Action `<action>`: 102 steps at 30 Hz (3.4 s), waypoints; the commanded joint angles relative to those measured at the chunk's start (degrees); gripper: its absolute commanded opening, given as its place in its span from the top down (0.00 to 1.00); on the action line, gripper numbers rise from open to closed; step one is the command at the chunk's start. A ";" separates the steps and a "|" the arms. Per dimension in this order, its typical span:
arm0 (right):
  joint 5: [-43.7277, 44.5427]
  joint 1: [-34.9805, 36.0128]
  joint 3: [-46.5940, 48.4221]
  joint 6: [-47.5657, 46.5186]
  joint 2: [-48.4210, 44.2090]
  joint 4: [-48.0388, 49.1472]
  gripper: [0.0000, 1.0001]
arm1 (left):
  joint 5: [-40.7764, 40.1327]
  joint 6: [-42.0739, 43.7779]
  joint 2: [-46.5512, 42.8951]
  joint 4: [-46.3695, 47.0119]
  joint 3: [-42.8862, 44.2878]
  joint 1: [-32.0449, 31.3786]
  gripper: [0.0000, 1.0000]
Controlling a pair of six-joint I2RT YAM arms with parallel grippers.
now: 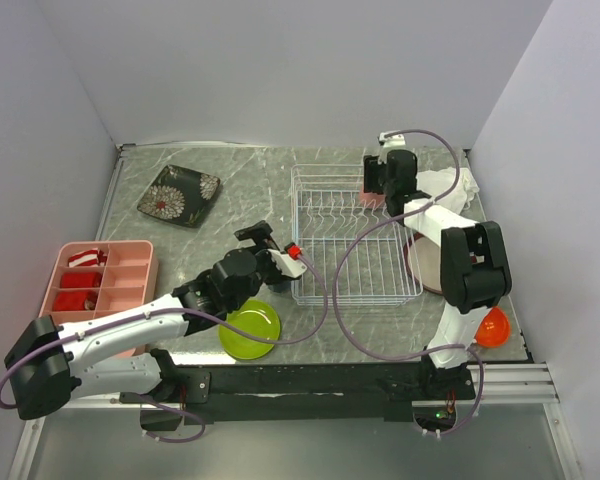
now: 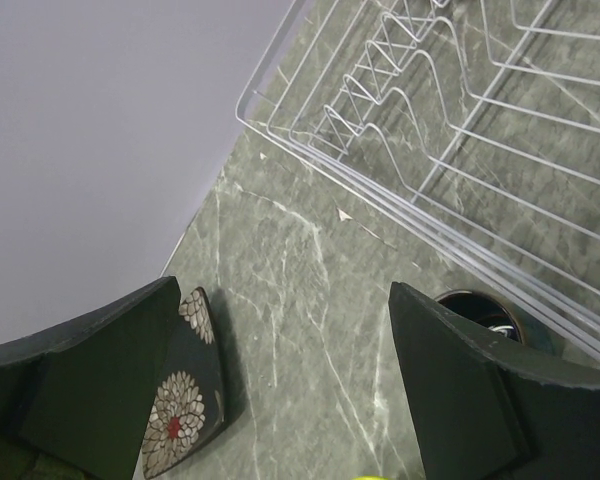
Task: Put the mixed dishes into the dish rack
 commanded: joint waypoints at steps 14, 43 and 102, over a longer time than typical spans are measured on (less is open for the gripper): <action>4.07 0.51 3.33 -0.34 -8.65 -17.27 0.00 | 0.42 -5.45 -3.68 -7.20 4.29 5.14 0.01; -12.62 0.95 -5.36 8.81 -39.95 -43.31 0.04 | 44.55 -39.36 18.99 -45.62 25.93 24.67 0.46; -61.65 0.95 15.48 36.12 -12.71 -29.70 0.06 | 9.99 55.07 -4.37 34.99 -16.49 9.11 0.99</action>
